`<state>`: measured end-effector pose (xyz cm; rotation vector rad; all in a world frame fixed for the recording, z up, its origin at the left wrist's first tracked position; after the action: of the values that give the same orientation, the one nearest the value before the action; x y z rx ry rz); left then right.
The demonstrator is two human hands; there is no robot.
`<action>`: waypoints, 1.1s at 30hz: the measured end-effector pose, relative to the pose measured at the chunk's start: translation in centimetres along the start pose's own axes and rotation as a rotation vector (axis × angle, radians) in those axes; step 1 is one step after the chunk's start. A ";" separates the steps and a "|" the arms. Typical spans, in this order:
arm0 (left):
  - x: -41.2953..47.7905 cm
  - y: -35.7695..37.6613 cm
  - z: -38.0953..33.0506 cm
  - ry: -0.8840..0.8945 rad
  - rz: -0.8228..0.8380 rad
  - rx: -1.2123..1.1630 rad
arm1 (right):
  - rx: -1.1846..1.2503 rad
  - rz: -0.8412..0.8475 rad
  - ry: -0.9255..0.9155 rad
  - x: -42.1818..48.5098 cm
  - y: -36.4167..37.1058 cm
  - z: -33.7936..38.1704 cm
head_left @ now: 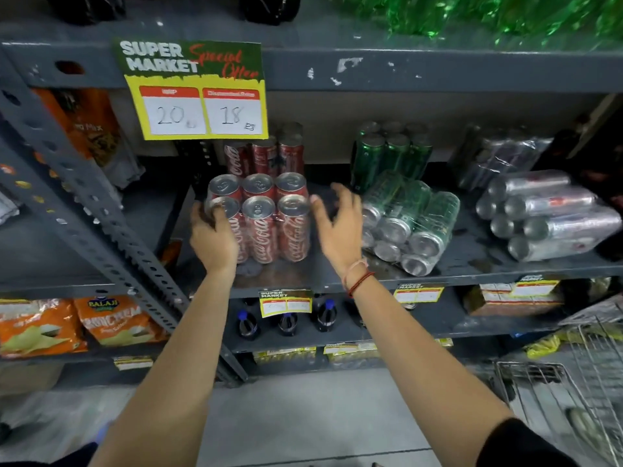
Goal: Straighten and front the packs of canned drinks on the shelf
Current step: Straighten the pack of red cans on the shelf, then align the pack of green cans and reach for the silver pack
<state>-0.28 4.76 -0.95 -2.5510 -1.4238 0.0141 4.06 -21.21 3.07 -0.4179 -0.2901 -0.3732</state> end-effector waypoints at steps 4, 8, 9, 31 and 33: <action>-4.7 2.9 -6.9 0.490 -0.090 0.247 | -0.019 -0.316 -0.064 3.4 -9.4 -1.3; -9.8 10.2 -10.7 0.638 0.176 0.133 | -0.261 -0.364 0.170 6.0 -15.4 -7.5; -10.7 12.3 -11.0 0.610 0.270 0.136 | -0.311 -0.327 0.268 6.2 -16.3 -9.3; -16.0 23.5 -3.8 0.282 0.755 0.206 | 0.116 0.237 0.387 10.1 -14.8 -16.8; -16.7 23.2 -3.1 0.294 0.756 0.170 | 0.096 0.295 0.288 10.3 -15.0 -16.6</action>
<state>10.68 -21.64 -4.06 -2.6389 -0.2974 -0.1072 10.39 -44.30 -2.84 -0.3022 0.0359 -0.1261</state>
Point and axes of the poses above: each hand's wrist, its own x-axis towards the middle knuckle, its own y-axis out of the palm, z = x × y, the point moved 10 cm from there along x, towards the middle knuckle, and after that the axes turned 10 degrees about -z, right-handed, at the moved point
